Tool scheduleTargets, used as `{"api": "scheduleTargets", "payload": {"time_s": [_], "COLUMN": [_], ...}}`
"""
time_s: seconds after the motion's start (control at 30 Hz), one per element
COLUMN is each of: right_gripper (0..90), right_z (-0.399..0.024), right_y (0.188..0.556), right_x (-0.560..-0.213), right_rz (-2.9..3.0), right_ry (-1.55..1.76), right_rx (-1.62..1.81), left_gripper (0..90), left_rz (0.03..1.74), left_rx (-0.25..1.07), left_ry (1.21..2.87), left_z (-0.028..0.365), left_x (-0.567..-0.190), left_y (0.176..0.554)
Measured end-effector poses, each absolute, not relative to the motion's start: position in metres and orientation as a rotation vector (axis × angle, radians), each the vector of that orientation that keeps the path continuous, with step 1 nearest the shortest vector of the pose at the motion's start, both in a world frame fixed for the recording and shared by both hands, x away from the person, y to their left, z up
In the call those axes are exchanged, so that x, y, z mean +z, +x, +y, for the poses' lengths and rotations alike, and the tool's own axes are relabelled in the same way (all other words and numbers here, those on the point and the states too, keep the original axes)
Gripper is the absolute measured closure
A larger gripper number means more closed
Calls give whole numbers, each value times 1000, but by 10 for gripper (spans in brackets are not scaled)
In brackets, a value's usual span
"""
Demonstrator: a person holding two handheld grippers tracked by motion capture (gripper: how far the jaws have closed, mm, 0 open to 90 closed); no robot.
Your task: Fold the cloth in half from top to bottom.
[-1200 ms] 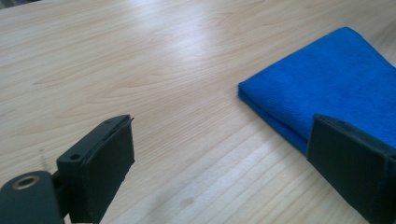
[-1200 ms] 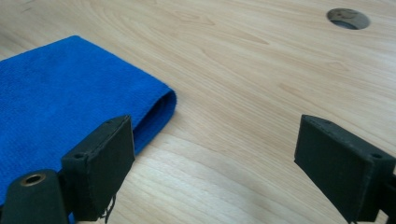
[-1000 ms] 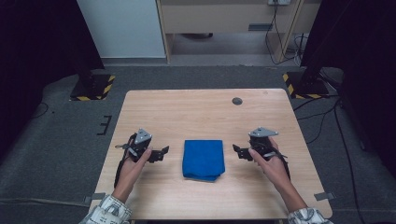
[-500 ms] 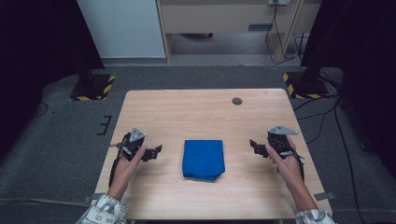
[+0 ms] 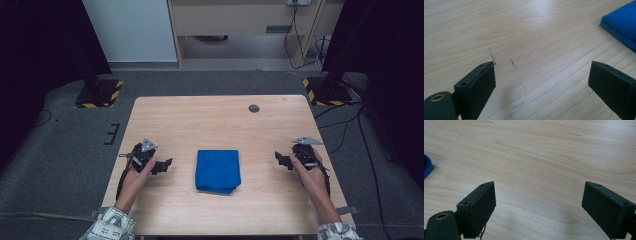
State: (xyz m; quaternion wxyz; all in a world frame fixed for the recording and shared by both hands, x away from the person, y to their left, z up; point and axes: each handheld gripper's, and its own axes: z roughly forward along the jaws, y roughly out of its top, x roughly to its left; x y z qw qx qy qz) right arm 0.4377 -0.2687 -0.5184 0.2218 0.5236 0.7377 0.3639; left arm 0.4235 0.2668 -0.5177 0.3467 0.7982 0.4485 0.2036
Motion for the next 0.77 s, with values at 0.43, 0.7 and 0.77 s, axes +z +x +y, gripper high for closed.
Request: {"api": "scheduleTargets", "payload": {"time_s": [0.43,0.7,0.77], "right_gripper": [98,74,71], "right_z": [-272,-268,-268], "right_y": [446,445,446], "right_x": [-539,-539,-539], "right_rz": [2060,2082,2083], "right_ry": [1488,1459,1460], "right_rx": [909,882,882], "left_gripper": [64,17,10], "left_rz": [1203,1191,1189], "left_rx": [520,492,490], "left_ry": [2132,2109,2112], "left_z": [264,264,264], "left_x": [-533,-537,-537], "left_y": [429,430,430]}}
